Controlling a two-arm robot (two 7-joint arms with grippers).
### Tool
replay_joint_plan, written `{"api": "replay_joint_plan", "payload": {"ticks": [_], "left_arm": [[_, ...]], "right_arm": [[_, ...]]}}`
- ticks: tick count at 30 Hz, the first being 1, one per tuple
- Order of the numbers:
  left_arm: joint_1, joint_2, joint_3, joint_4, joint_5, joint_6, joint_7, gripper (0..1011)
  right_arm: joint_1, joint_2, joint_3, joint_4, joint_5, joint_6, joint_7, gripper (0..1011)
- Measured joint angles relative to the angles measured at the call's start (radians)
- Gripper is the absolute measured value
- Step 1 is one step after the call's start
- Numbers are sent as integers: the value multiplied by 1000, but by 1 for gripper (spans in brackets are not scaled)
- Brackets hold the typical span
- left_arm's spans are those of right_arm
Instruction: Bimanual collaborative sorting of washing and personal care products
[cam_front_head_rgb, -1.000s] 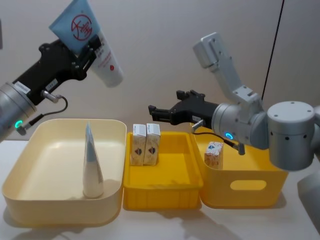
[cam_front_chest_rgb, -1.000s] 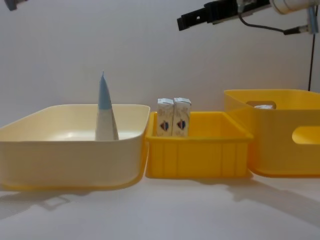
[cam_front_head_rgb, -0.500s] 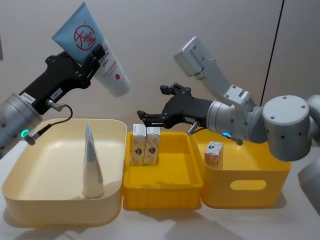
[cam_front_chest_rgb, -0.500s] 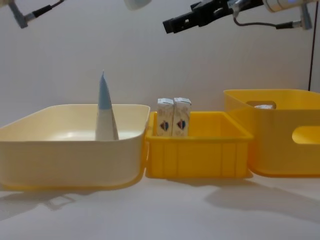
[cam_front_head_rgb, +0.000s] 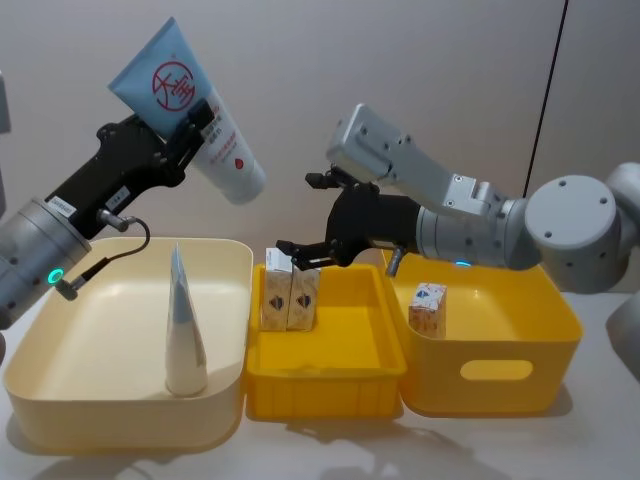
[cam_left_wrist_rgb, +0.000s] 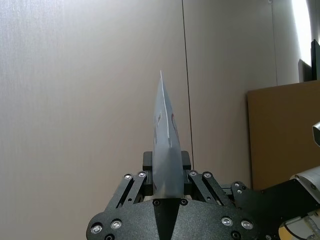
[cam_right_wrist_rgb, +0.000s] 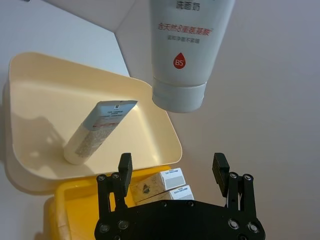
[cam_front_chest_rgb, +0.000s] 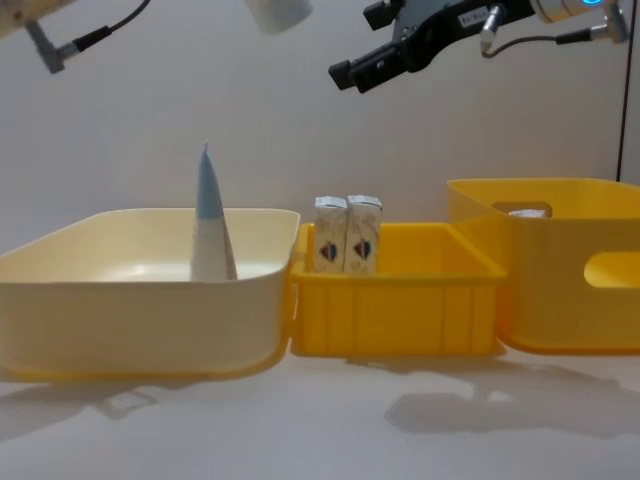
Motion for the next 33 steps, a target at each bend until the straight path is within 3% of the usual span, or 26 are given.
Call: {"api": "replay_joint_plan", "payload": {"ticks": [6, 13, 33], "left_arm": [[1, 1, 6, 5, -6, -2, 1, 295], [2, 2, 12, 8, -10, -8, 6, 296], [8, 6, 32, 13, -18, -30, 18, 295]], "right_arm": [[36, 10, -37, 30, -44, -78, 25, 1001], [54, 6, -51, 47, -64, -116, 29, 1001], [59, -35, -42, 58, -58, -106, 2, 1001]]}}
